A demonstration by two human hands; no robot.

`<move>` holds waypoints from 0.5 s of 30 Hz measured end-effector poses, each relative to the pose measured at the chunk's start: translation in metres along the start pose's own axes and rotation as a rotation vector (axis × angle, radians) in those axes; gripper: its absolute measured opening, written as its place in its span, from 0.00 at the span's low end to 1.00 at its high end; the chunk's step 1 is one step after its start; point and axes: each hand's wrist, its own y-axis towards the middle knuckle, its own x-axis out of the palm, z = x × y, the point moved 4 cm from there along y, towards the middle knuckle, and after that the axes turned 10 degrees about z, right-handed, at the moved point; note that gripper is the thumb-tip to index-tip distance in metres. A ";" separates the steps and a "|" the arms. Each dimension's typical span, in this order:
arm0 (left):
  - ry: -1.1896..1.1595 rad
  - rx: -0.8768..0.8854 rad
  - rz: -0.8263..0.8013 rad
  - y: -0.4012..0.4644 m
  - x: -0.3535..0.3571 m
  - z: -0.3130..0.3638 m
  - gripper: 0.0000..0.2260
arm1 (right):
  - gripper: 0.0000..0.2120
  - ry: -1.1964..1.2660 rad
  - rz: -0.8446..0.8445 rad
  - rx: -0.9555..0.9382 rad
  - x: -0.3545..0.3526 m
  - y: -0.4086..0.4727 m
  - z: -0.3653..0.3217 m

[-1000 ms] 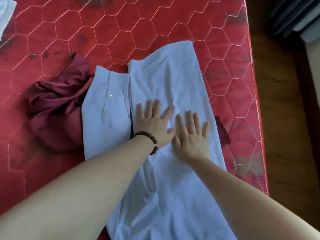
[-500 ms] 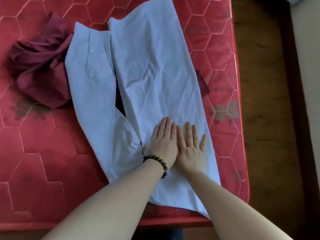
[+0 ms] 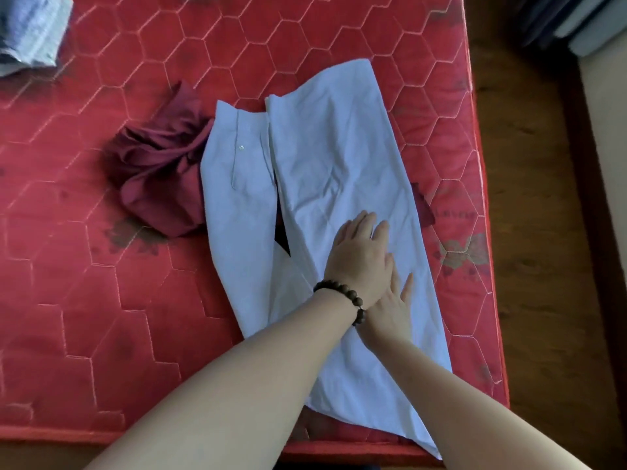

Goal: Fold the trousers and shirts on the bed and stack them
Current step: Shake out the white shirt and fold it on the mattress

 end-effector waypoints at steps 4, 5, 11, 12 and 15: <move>0.144 -0.149 0.064 0.027 -0.042 -0.067 0.25 | 0.30 0.176 0.132 -0.101 -0.030 0.043 -0.055; 0.220 -0.206 0.057 0.028 -0.049 -0.092 0.26 | 0.29 0.204 0.152 -0.134 -0.034 0.054 -0.068; 0.464 -0.342 -0.051 0.013 -0.064 -0.214 0.36 | 0.27 0.366 -0.004 -0.245 -0.018 0.102 -0.132; 0.464 -0.335 -0.069 0.012 -0.063 -0.225 0.37 | 0.27 0.380 -0.034 -0.233 -0.014 0.107 -0.140; 0.436 -0.332 -0.144 0.009 -0.054 -0.249 0.37 | 0.27 0.387 -0.097 -0.179 -0.002 0.121 -0.160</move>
